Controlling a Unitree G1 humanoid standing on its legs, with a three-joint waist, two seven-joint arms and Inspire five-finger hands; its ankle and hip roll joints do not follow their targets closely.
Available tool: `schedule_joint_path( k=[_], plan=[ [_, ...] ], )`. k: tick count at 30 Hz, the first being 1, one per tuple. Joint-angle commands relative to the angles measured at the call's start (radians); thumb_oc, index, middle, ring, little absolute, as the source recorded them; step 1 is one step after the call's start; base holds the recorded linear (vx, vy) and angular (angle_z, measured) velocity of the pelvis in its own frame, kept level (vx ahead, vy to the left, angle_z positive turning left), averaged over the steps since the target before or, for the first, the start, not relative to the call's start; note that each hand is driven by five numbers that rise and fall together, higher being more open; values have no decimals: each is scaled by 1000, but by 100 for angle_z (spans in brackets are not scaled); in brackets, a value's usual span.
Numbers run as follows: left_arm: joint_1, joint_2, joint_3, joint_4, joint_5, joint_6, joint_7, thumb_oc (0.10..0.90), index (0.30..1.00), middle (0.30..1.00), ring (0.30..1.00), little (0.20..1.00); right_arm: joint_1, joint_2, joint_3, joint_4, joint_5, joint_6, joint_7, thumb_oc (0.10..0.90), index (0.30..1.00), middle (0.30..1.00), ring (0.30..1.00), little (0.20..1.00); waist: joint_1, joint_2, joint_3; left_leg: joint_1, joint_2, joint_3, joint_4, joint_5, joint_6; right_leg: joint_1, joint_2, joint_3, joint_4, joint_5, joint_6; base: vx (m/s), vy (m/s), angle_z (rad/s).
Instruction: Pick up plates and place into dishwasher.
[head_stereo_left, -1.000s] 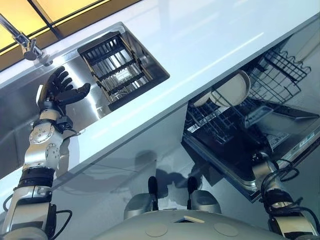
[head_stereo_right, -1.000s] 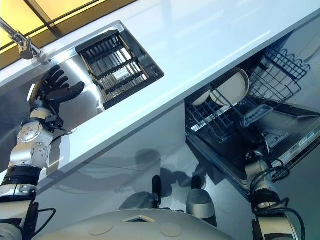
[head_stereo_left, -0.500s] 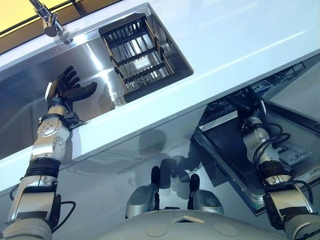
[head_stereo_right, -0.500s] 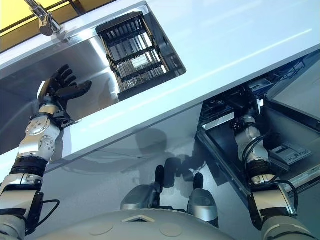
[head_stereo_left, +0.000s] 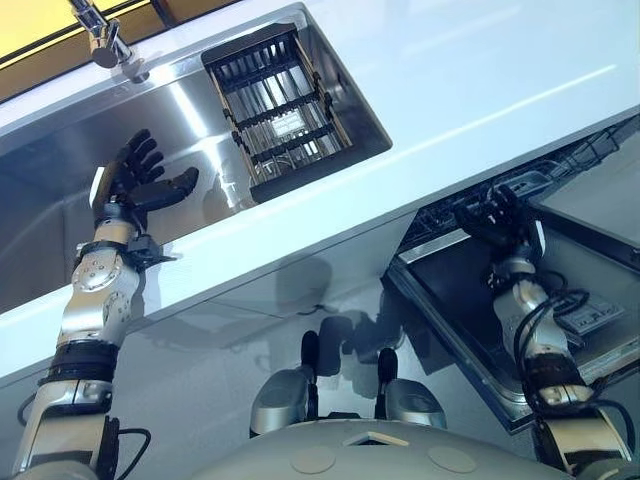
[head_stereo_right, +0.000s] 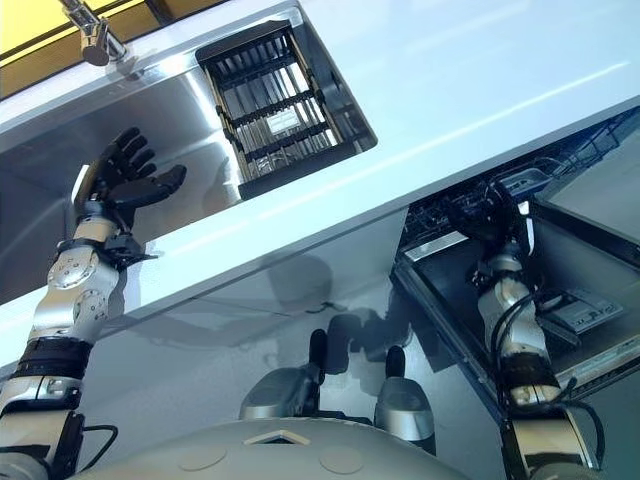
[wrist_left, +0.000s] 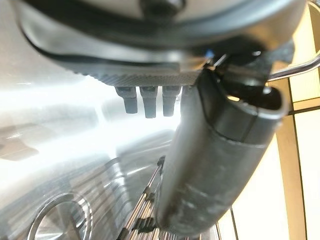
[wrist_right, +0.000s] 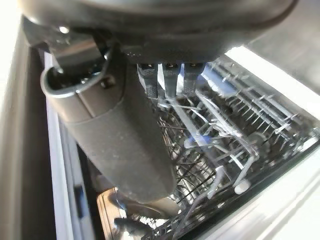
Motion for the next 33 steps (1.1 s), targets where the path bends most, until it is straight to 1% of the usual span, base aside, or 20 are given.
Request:
schedule_joint_path(
  k=[1, 5, 8, 13, 14, 15, 16, 18, 20, 21, 24, 26, 27, 29, 31, 32, 33],
  plan=[
    [-29, 52, 106, -19, 19, -112, 24, 800, 900, 900, 900, 900, 9, -44, -118, -128, -27, -129, -14, 800, 900, 900, 900, 900, -62, -32, -125, 36, -73, 65, 15, -130, 53, -74, 65, 23, 133, -108, 7, -65, 14, -17],
    [-60, 76, 125, 37, -8, -111, 25, 800, 900, 900, 900, 900, 54, -67, -195, -84, -20, -133, -20, 800, 900, 900, 900, 900, -100, -38, -130, 43, -73, 95, 10, -137, 52, -78, 63, 30, 129, -101, 19, -53, 1, -30],
    [-80, 90, 123, 64, -12, -110, 21, 800, 900, 900, 900, 900, 61, -84, -222, -54, -16, -157, -43, 800, 900, 900, 900, 900, -111, -39, -133, 45, -74, 105, 10, -142, 52, -79, 63, 37, 125, -97, 24, -36, -14, -22],
    [-114, 106, 99, 116, -29, -122, 11, 800, 900, 900, 900, 900, 53, -109, -259, 29, -31, -207, -129, 800, 900, 900, 900, 900, -122, -35, -139, 48, -74, 123, 9, -146, 49, -76, 64, 42, 116, -89, 33, -17, -17, -23],
    [-121, 109, 90, 112, -30, -115, 16, 800, 900, 900, 900, 900, 51, -112, -260, 36, -55, -206, -180, 800, 900, 900, 900, 900, -123, -33, -140, 49, -74, 122, 9, -146, 49, -76, 64, 43, 114, -87, 33, -2, -13, -17],
    [-122, 109, 88, 111, -31, -113, 18, 800, 900, 900, 900, 900, 49, -112, -261, 38, -62, -201, -195, 800, 900, 900, 900, 900, -122, -33, -140, 48, -74, 122, 9, -146, 49, -75, 64, 44, 113, -87, 34, 2, -25, -14],
    [-128, 110, 78, 114, -27, -114, 20, 800, 900, 900, 900, 900, 46, -115, -263, 69, -88, -211, -277, 800, 900, 900, 900, 900, -122, -32, -142, 48, -74, 124, 9, -146, 49, -74, 64, 44, 110, -84, 35, 2, -30, -12],
    [-131, 112, 68, 107, -22, -112, 29, 800, 900, 900, 900, 900, 46, -117, -277, 105, -127, -202, -378, 800, 900, 900, 900, 900, -120, -29, -144, 46, -74, 124, 9, -146, 49, -75, 65, 47, 108, -83, 36, 3, -34, -7],
    [-132, 115, 61, 100, -22, -109, 39, 800, 900, 900, 900, 900, 48, -116, -285, 136, -148, -212, -432, 800, 900, 900, 900, 900, -118, -27, -143, 45, -74, 123, 9, -146, 50, -76, 66, 46, 109, -82, 36, 8, -21, 0],
    [-135, 119, 54, 95, -21, -107, 48, 800, 900, 900, 900, 900, 50, -112, -292, 171, -138, -199, -463, 800, 900, 900, 900, 900, -116, -23, -142, 44, -73, 122, 9, -145, 50, -77, 66, 43, 111, -82, 37, 23, -55, -1],
    [-144, 126, 44, 80, -27, -102, 67, 800, 900, 900, 900, 900, 47, -97, -288, 251, -78, -194, -437, 800, 900, 900, 900, 900, -108, -15, -135, 40, -73, 113, 11, -142, 50, -78, 62, 39, 120, -87, 34, 30, -60, -1],
    [-149, 133, 47, 71, -38, -99, 67, 800, 900, 900, 900, 900, 41, -90, -282, 289, -46, -203, -426, 800, 900, 900, 900, 900, -102, -10, -132, 38, -72, 107, 11, -140, 50, -80, 61, 36, 127, -91, 31, 34, -67, 0],
    [-151, 134, 46, 65, -36, -102, 68, 800, 900, 900, 900, 900, 36, -80, -273, 303, 11, -198, -399, 800, 900, 900, 900, 900, -97, -6, -128, 35, -70, 102, 13, -137, 48, -83, 61, 34, 134, -93, 29, 32, -62, 0],
    [-150, 137, 48, 64, -40, -109, 64, 800, 900, 900, 900, 900, 31, -74, -269, 325, 71, -196, -363, 800, 900, 900, 900, 900, -92, -3, -124, 31, -69, 96, 16, -135, 47, -87, 60, 31, 144, -98, 26, 44, -68, 2],
    [-154, 140, 50, 68, -43, -118, 60, 800, 900, 900, 900, 900, 19, -55, -257, 351, 237, -191, -242, 800, 900, 900, 900, 900, -84, 5, -115, 20, -67, 87, 28, -133, 45, -96, 57, 24, 164, -107, 20, 51, -79, 3],
    [-159, 142, 55, 73, -45, -120, 56, 800, 900, 900, 900, 900, 11, -47, -252, 362, 330, -171, -178, 800, 900, 900, 900, 900, -81, 9, -109, 12, -66, 83, 36, -133, 45, -104, 56, 23, 176, -113, 16, 22, -77, 5],
    [-170, 145, 61, 84, -50, -128, 52, 800, 900, 900, 900, 900, -3, -37, -243, 369, 462, -133, -87, 800, 900, 900, 900, 900, -76, 16, -96, -7, -64, 75, 52, -131, 41, -119, 53, 22, 199, -122, 10, -15, -71, 7]
  ],
)
